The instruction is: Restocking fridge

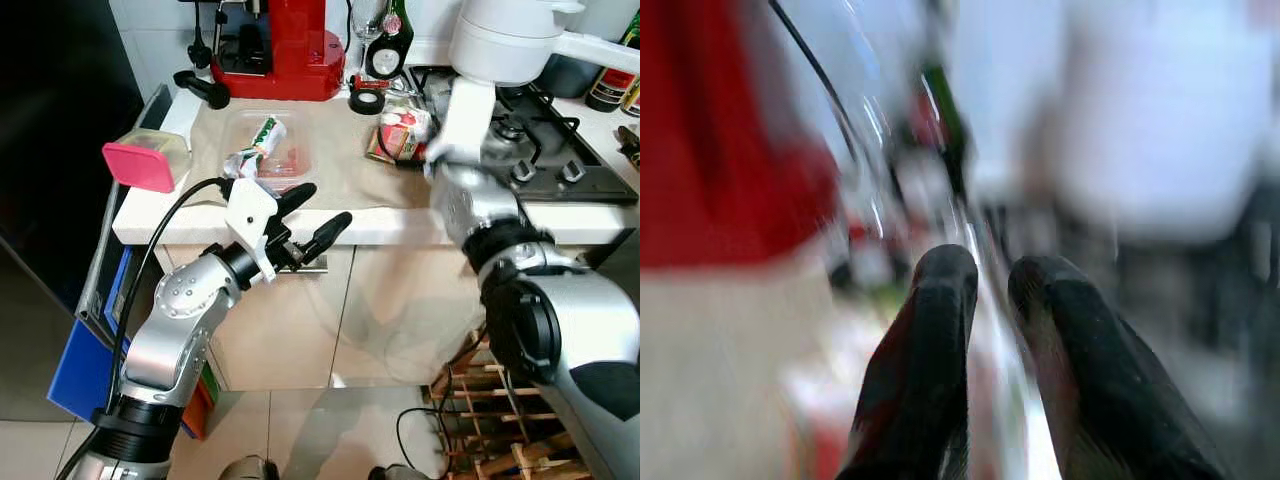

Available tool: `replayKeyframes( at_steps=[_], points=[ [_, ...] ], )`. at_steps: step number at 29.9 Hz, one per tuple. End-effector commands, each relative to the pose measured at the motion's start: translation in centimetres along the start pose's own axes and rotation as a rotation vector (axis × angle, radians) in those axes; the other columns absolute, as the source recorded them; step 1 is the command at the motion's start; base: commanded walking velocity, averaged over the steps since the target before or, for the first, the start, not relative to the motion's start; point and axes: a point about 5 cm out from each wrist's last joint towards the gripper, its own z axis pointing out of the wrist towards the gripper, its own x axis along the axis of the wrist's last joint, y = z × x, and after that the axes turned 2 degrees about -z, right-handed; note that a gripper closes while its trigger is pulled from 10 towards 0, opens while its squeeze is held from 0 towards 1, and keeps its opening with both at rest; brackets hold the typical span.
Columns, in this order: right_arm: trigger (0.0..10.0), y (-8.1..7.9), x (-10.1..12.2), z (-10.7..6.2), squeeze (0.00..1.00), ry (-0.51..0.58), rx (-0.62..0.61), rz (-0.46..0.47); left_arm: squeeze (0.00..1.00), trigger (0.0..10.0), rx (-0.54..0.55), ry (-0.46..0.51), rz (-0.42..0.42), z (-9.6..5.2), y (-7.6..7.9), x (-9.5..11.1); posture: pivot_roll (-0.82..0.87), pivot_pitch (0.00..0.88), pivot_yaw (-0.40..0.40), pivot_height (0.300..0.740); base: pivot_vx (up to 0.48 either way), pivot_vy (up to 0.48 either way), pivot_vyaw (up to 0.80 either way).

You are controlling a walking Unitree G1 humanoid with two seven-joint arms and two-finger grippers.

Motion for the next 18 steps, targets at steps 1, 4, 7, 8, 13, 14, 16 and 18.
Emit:
replayKeyframes(
  at_steps=[1, 4, 7, 8, 13, 14, 16, 18],
  points=[
    [10.0, -1.6, 2.1, -0.1, 0.0, 0.149, 0.068, -0.128, 0.0, 10.0, 0.002, 0.006, 0.013, 0.3, -0.1, 0.3, 0.09, 0.0, -0.037, 0.74, 0.0, 0.0, 0.0],
    [10.0, -2.8, 2.5, -0.4, 0.0, 0.194, 0.113, -0.103, 0.0, 10.0, 0.006, 0.008, 0.011, 0.3, 0.0, 0.3, 0.09, 0.001, -0.041, 0.74, 0.0, 0.0, 0.0],
    [10.0, -3.3, -0.2, -1.0, 0.0, 0.083, 0.129, 0.022, 0.0, 10.0, 0.017, 0.009, 0.005, 0.2, -0.1, 0.2, 0.09, 0.004, -0.042, 0.74, 0.0, 0.0, 0.0],
    [10.0, -3.2, -1.2, -1.1, 0.0, 0.043, 0.123, 0.046, 0.0, 10.0, 0.018, 0.009, 0.004, 0.2, 0.0, 0.2, 0.09, 0.01, -0.042, 0.74, 0.0, 0.0, 0.0],
    [10.0, -2.5, -4.6, -2.0, 0.0, -0.067, 0.071, 0.058, 0.0, 10.0, 0.011, 0.002, 0.004, 0.0, 0.2, 0.1, 0.09, 0.019, -0.041, 0.74, 0.0, 0.0, 0.0],
    [10.0, -2.2, -5.4, -2.3, 0.0, -0.078, 0.044, 0.059, 0.0, 10.0, 0.014, 0.002, 0.002, -0.1, 0.1, 0.1, 0.08, 0.028, -0.036, 0.74, 0.0, 0.0, 0.0],
    [10.0, -2.1, -5.6, -2.4, 0.0, -0.076, 0.037, 0.06, 0.0, 10.0, 0.016, 0.002, 0.002, -0.1, 0.1, 0.1, 0.08, 0.028, -0.036, 0.74, 0.0, 0.0, 0.0],
    [10.0, -1.7, -6.2, -2.6, 0.0, -0.09, 0.018, 0.066, 0.0, 10.0, 0.017, 0.0, -0.001, -0.2, 0.1, 0.1, 0.08, 0.034, -0.035, 0.74, 0.0, 0.0, 0.0]
  ],
)
